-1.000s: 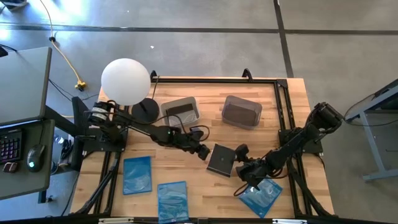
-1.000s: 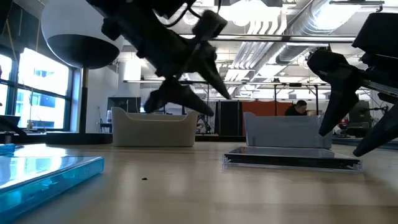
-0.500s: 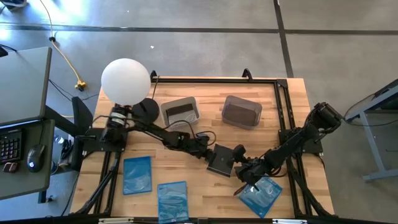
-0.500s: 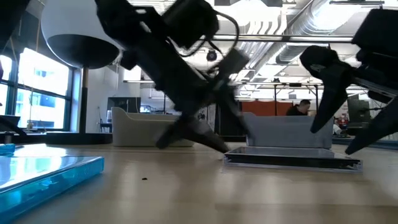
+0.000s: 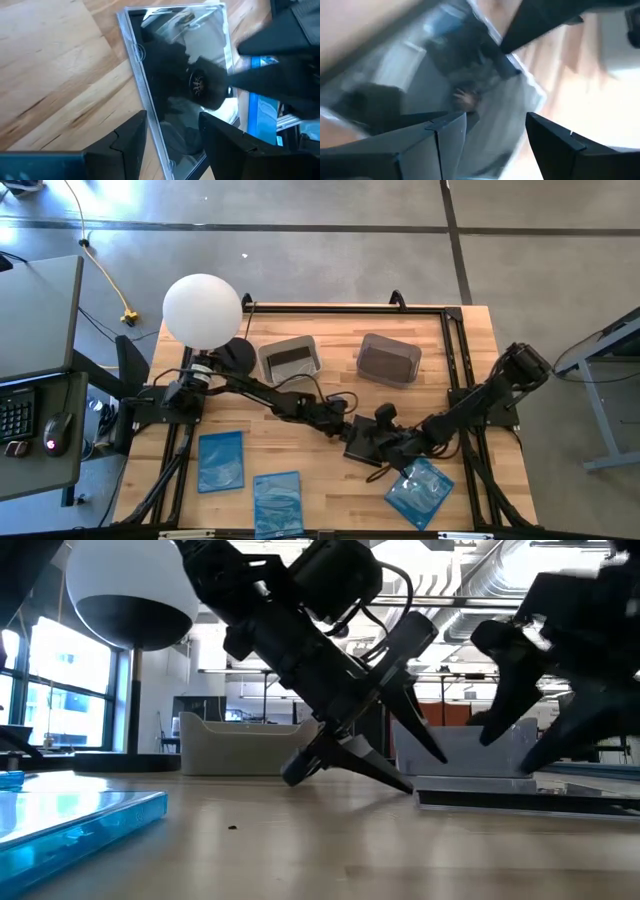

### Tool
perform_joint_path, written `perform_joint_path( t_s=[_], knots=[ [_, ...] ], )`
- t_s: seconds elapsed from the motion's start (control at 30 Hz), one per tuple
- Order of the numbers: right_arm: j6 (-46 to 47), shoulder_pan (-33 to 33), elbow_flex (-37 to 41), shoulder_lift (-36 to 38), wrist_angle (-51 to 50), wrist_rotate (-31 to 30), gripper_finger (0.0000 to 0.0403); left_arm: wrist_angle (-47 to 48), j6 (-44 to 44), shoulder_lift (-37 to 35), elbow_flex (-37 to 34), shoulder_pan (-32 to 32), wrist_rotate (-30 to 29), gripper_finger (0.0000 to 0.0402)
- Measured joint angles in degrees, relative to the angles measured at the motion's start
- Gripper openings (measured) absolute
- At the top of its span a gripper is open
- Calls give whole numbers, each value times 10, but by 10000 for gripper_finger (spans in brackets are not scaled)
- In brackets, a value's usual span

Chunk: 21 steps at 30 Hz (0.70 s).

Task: Pick & place jewel cases by type
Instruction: Put the black CD case into the gray bin

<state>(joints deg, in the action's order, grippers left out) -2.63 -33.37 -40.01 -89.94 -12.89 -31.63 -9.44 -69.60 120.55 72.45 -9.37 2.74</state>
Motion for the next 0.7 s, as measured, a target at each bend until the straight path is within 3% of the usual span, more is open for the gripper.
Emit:
perform_joint_path(
  t_s=[0.23, 0.47, 0.7],
  knots=[
    [213, -11, -61, 65, -163, 140, 201, 34, 8, -2, 4, 0, 0, 179],
    [429, -24, -5, 82, -190, 185, 201, 29, 10, -2, 3, 0, 11, 179],
    [451, 0, 49, 39, -112, 202, 201, 48, 3, -2, 3, 0, 14, 179]
  ],
)
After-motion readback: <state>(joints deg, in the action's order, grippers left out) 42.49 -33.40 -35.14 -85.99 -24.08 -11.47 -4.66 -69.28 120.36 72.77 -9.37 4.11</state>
